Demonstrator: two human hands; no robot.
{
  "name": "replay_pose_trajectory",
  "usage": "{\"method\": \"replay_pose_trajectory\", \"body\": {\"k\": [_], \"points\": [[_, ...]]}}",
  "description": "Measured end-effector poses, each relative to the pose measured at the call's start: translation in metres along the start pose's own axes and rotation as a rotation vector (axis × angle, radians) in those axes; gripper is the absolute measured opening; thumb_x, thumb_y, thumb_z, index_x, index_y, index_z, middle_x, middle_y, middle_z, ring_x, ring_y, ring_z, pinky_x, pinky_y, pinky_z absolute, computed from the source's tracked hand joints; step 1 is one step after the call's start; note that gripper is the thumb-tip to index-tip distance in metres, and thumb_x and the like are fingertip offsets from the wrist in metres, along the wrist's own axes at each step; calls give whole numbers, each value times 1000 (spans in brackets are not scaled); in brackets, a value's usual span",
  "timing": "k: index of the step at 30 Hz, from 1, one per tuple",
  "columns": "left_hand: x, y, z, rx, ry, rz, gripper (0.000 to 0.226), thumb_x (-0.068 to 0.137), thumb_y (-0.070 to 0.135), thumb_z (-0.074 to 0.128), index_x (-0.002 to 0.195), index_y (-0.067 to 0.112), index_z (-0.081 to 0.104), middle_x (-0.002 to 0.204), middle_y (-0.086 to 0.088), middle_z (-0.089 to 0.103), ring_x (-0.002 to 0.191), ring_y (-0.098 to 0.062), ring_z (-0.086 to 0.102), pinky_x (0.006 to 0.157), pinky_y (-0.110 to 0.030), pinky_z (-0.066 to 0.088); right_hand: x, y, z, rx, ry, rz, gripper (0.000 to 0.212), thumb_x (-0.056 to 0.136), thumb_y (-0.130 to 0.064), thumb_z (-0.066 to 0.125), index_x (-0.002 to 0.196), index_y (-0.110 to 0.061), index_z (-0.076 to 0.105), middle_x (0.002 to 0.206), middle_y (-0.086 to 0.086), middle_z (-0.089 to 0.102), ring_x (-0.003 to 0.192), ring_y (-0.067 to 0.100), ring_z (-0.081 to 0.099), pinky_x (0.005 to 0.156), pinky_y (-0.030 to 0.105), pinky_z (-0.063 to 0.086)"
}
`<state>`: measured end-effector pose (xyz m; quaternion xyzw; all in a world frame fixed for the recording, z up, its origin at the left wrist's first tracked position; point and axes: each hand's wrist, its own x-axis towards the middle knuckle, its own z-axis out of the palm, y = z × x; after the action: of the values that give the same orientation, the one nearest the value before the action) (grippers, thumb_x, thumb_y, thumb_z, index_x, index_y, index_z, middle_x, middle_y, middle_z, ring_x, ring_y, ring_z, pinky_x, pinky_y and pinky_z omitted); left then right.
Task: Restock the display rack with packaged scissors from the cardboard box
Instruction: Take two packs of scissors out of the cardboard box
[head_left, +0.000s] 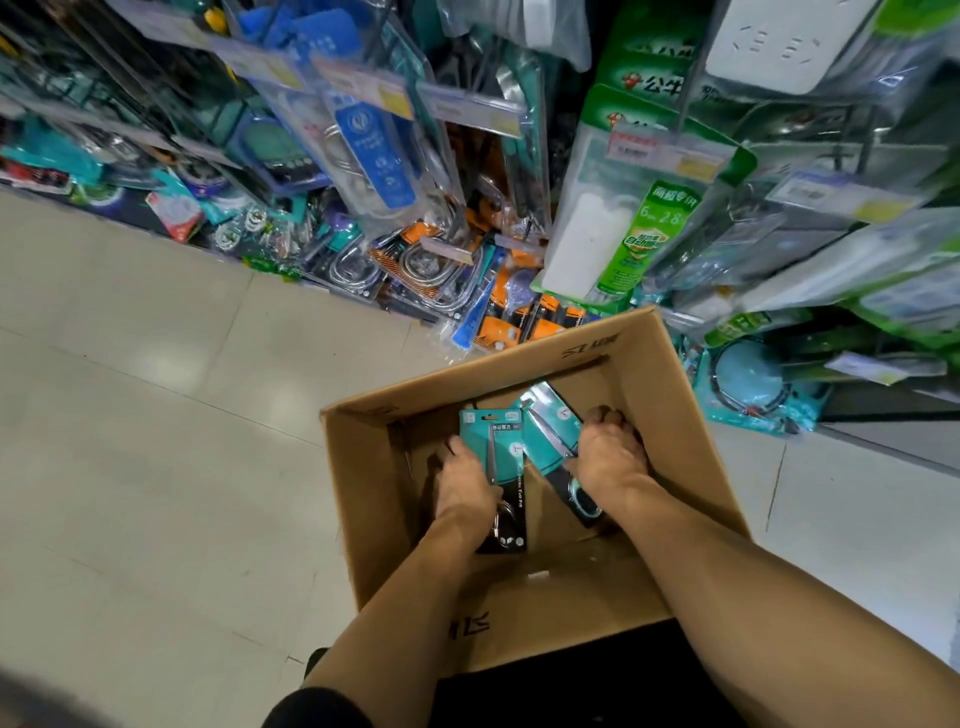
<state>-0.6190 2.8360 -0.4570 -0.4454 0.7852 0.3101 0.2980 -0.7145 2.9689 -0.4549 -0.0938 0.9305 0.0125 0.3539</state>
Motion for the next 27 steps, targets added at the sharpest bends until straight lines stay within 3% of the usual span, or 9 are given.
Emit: {"method": "replay_pose_trajectory", "body": {"k": [3,5,8,12,15,17,22,24,27], "points": [[-2,-3,0,-75,-3,-17,58,83,10,77,131,12,45,129,-10,59,121,-26,60,92,-36,54,-4,0,-6,95,-88,1,67,75,-33,80,129,-14,47,129,11,53,120,28,51,102,36,40],[-6,-3,-1,-92,-3,-21,39,89,10,70,124,11,53,126,-10,64,115,-24,65,86,-32,57,-6,0,-14,170,-116,27,48,80,-26,77,121,-14,56,125,11,59,115,30,57,95,37,47],[-14,-3,-7,-148,-11,-20,31,91,11,68,120,12,58,125,-8,66,113,-21,66,82,-27,56,-8,-3,-27,220,-132,30,27,86,-13,69,112,-9,63,117,14,64,107,30,62,84,32,50],[-29,0,-17,-173,-23,76,24,88,15,71,109,19,60,119,-3,69,94,-9,65,53,-11,50,-18,-9,-37,210,-125,11,19,83,-7,68,102,-6,68,105,13,69,99,28,67,87,35,55],[-43,0,-28,-167,26,118,19,87,17,72,90,25,55,113,-2,71,93,-10,67,62,-16,55,-29,-12,-39,211,-61,-21,9,85,-9,67,94,-9,67,97,11,68,92,28,67,85,36,56],[-50,-1,-37,-175,71,133,17,88,17,72,90,22,56,113,-3,72,100,-14,69,72,-22,57,-36,-12,-43,236,-43,-32,8,85,-15,70,90,-11,65,94,10,68,88,26,66,82,36,57],[-64,-8,-56,-231,150,204,19,88,20,72,82,29,55,109,3,72,100,-10,69,68,-12,51,-53,-6,-55,270,-42,-69,17,82,-25,76,77,-13,64,87,6,69,85,22,67,79,34,57],[-70,-8,-60,-253,195,231,19,87,22,73,80,31,57,103,6,73,90,-6,69,72,-17,55,-60,-2,-57,319,-36,-74,25,82,-25,76,67,-18,58,80,4,68,76,18,67,72,33,57],[-77,-6,-65,-313,256,261,19,86,26,75,78,34,59,100,8,73,77,2,62,65,-9,49,-70,1,-59,353,-3,-87,30,83,-26,75,61,-20,56,73,-1,67,67,11,65,60,27,51]]}}
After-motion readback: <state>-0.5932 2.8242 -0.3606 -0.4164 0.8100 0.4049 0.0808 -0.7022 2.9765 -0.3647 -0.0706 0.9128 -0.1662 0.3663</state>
